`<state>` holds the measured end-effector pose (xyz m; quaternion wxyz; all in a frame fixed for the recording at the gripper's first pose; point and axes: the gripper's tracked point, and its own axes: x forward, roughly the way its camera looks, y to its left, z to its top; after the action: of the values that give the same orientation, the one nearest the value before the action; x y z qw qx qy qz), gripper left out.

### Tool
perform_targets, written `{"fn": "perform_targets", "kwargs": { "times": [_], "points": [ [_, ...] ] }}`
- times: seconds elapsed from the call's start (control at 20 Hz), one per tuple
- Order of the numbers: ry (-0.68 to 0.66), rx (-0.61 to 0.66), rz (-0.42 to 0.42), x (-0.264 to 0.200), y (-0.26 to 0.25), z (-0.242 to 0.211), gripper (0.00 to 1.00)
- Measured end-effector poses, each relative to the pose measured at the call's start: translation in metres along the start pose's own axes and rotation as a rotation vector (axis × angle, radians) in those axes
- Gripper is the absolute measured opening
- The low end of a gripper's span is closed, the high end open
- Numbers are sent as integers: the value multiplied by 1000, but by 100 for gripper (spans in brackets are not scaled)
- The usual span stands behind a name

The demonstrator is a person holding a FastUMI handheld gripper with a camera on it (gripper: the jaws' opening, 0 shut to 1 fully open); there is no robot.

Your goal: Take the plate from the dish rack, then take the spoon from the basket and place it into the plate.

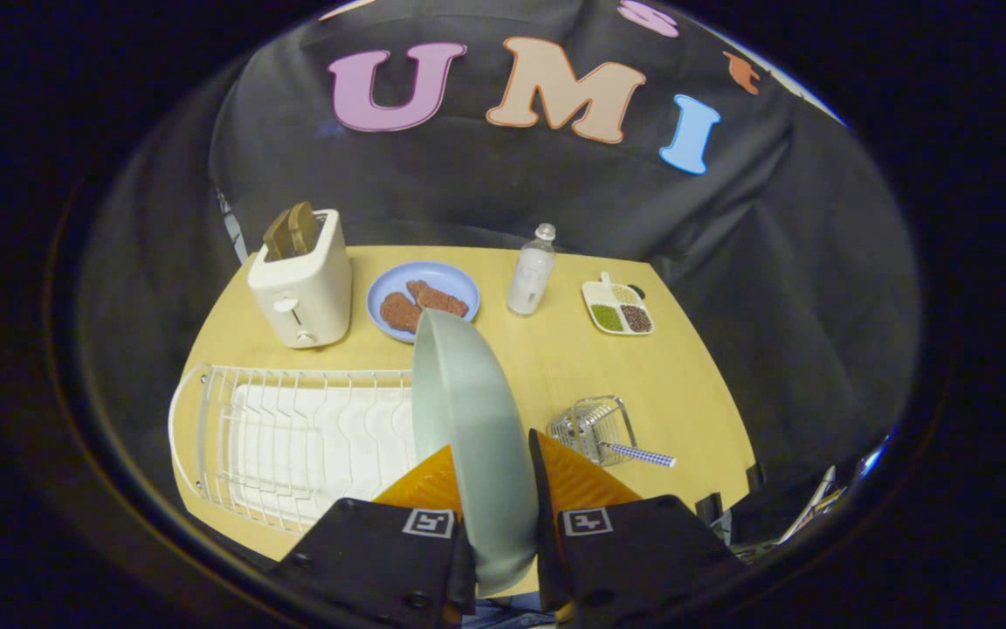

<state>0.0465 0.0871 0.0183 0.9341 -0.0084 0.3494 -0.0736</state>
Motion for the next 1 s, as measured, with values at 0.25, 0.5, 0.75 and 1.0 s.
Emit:
{"fn": "perform_targets", "kwargs": {
  "times": [0.25, 0.5, 0.75, 1.0],
  "points": [
    [-76, 218, -50, -51, -72, -20, 30],
    [-65, 363, -143, -56, -133, -70, 31],
    [22, 499, -260, -39, -179, -147, 30],
    [102, 673, -203, -2, -181, -198, 30]
  ]
}}
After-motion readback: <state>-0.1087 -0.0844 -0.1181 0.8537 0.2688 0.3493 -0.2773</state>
